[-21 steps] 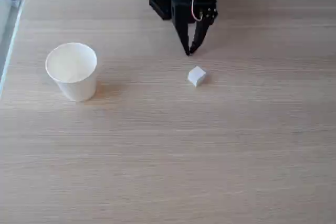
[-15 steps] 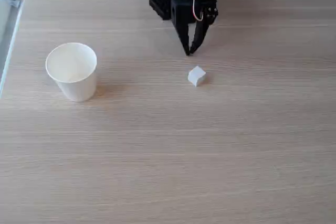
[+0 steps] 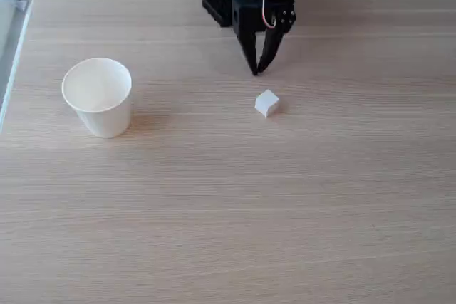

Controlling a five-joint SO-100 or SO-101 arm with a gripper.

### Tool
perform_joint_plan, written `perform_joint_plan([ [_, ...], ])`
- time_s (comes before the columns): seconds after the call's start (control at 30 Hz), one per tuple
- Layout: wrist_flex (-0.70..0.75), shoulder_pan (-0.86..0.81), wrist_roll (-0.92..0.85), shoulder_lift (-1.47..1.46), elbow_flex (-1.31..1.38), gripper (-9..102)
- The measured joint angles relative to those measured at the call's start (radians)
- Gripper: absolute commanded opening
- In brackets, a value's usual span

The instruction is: Grasp a block and put it in the bin.

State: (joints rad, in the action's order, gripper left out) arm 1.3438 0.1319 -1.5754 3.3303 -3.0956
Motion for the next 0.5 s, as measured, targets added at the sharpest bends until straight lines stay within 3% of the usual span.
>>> perform_joint_plan([
  [0.5,-0.035,-0.008,-0.035,-0.061,0.009,1],
])
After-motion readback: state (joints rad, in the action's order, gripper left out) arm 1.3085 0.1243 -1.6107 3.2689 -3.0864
